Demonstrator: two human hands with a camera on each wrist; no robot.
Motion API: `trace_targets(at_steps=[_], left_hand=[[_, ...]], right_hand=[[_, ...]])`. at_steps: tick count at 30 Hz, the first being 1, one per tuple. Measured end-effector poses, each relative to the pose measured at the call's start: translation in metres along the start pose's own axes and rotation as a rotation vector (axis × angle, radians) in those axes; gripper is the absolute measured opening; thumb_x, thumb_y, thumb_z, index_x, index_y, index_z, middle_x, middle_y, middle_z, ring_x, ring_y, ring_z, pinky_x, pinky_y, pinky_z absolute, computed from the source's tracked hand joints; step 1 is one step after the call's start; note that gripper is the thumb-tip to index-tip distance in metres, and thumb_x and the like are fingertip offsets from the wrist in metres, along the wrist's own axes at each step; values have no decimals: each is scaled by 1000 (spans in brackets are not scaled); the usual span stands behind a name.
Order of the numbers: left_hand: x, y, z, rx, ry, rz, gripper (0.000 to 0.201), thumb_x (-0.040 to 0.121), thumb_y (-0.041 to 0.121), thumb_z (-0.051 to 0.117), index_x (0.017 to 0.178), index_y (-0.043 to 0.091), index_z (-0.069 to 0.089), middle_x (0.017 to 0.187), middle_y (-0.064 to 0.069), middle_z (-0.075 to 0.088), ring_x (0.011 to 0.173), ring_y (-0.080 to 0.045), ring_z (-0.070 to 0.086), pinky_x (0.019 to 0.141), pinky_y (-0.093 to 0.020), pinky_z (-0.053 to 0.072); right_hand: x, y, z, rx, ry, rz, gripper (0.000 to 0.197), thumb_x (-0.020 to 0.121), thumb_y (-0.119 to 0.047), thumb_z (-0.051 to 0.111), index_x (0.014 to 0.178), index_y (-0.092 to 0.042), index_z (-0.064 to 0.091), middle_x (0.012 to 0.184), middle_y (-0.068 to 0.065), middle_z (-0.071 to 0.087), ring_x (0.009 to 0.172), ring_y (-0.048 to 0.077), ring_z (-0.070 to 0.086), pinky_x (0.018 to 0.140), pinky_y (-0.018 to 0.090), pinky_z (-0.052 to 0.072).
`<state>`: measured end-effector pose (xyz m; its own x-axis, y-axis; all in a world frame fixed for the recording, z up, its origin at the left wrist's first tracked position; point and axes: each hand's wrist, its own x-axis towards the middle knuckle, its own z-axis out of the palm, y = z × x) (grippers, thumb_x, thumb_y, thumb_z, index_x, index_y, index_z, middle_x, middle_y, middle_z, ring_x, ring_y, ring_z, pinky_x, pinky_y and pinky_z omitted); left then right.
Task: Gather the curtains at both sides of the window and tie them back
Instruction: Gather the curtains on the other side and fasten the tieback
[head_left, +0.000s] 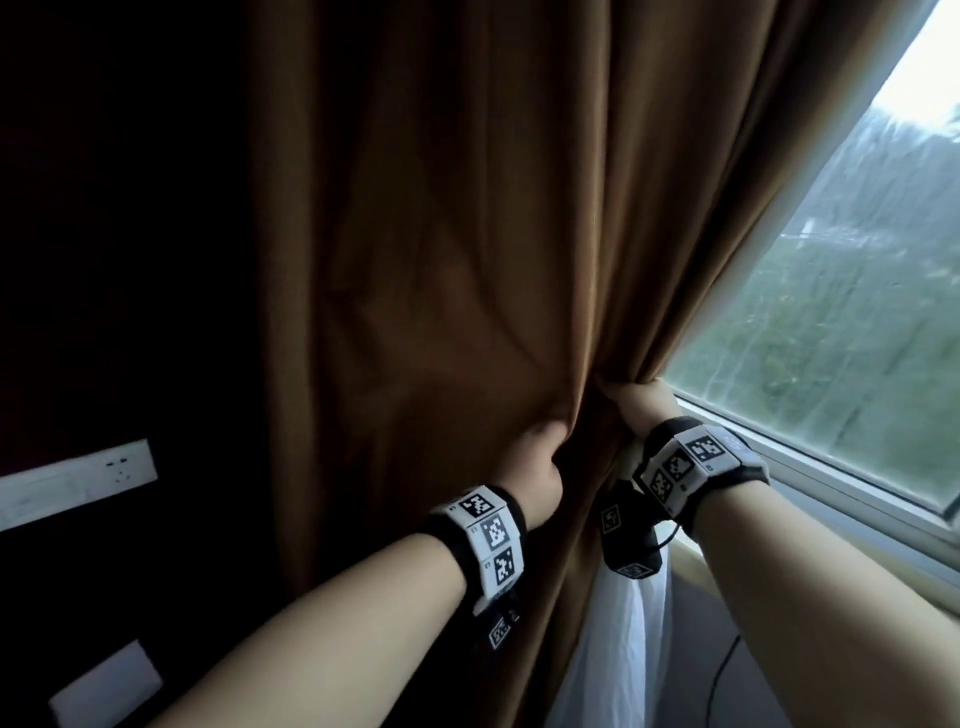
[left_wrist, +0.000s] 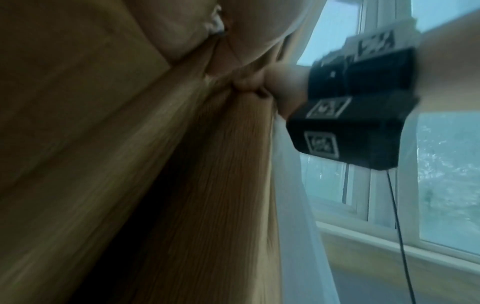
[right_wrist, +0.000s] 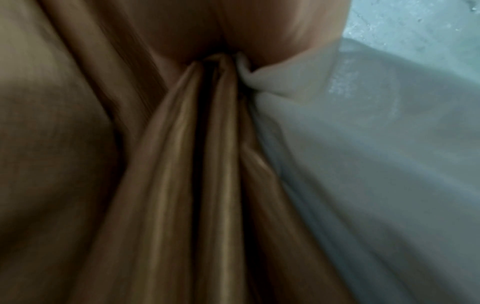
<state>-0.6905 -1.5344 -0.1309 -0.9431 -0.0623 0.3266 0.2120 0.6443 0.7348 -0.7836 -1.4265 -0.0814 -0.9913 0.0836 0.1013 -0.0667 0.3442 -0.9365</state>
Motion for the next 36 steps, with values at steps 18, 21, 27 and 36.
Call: trace_targets(at_steps=[18,21,27,36], left_hand=[[-6,-28,-2,-100,-184,54,54,86,-12,38,136,8,44,140,-9,47,134,-17,40,100,-3,17],[2,-67,-65,-2,173,-85,54,82,-7,43,130,17,53,132,-4,56,125,-19,50,101,-11,30],[11,-115,-167,168,811,-473,84,73,30,72,141,22,24,149,-12,24,136,-32,28,113,-42,26],[31,-146,-208,-71,768,-639,83,78,39,68,144,16,23,136,-11,50,124,-31,48,103,-37,38]], right_hand=[[-26,-6,7,-60,28,-46,48,73,-16,70,120,-14,59,116,9,65,104,26,63,88,31,51],[-20,-5,3,-141,47,-49,53,75,-25,69,125,-13,55,124,12,61,113,31,57,97,36,45],[-18,-3,9,-113,63,-72,54,76,-21,70,126,-10,54,125,14,60,114,32,56,98,38,45],[-10,-2,9,-50,63,-18,53,76,-16,70,126,-6,54,125,13,60,113,30,57,94,33,45]])
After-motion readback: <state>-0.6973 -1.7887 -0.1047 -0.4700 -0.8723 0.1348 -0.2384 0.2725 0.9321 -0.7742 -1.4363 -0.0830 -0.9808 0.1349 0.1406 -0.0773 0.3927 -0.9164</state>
